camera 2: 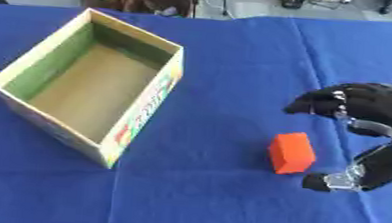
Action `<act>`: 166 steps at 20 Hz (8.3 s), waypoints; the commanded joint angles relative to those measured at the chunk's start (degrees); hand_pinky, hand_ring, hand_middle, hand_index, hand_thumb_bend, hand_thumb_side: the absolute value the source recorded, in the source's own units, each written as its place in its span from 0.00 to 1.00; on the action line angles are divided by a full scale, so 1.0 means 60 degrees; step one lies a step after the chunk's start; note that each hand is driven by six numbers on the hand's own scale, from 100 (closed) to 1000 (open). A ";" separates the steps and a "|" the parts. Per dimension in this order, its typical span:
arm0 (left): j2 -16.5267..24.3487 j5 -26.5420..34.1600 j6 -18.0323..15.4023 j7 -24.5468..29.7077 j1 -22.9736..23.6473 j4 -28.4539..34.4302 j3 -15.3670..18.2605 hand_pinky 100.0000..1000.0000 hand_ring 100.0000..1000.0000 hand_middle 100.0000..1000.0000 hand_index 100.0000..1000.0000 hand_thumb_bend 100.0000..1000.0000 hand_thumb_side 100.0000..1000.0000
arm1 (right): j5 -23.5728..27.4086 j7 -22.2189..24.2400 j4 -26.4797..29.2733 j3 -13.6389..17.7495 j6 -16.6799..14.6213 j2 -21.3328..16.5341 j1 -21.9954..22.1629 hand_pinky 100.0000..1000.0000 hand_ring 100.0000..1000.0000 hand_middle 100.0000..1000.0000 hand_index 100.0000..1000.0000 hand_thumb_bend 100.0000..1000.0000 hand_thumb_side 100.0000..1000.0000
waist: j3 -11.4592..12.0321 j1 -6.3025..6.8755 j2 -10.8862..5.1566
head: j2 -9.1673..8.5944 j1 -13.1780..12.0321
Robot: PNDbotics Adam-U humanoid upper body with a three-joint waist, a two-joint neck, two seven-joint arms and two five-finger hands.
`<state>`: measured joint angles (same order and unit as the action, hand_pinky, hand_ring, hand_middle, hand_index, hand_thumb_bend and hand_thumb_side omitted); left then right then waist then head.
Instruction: Pick up objects on the table and place them in the box.
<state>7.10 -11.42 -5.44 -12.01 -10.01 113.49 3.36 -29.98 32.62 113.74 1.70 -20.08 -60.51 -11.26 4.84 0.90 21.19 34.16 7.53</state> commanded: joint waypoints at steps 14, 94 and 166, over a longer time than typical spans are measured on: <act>0.0172 0.0043 0.0012 0.0093 -0.0043 0.0184 -0.0076 0.25 0.56 0.62 0.73 0.00 0.82 | -0.1055 0.0271 0.0143 -0.0751 0.1074 -0.0253 -0.0264 0.81 0.84 0.82 0.98 0.30 0.75 | 0.0170 -0.0048 -0.0094 | -0.0154 0.0136; 0.0164 0.0076 0.0067 0.0352 -0.0070 0.0184 -0.0216 0.25 0.56 0.63 0.73 0.00 0.83 | 0.0648 -0.1421 -0.1527 -0.1475 0.2553 0.1364 -0.5727 0.65 0.51 0.21 0.33 0.00 0.29 | 0.0654 -0.0360 0.0057 | -0.0254 0.0163; 0.0029 0.0166 0.0129 0.0605 -0.0553 0.0184 -0.0389 0.26 0.57 0.63 0.73 0.00 0.83 | -0.5421 -0.1026 -0.6914 -0.3435 0.0257 0.6577 -0.9409 0.63 0.56 0.31 0.50 0.00 0.30 | 0.1823 -0.0883 0.0669 | -0.0799 0.1083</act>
<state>6.98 -10.56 -4.78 -8.40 -13.05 113.49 1.10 -63.29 26.01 70.56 -19.10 -18.38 -19.95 -66.55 15.72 -4.73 26.91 29.62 13.83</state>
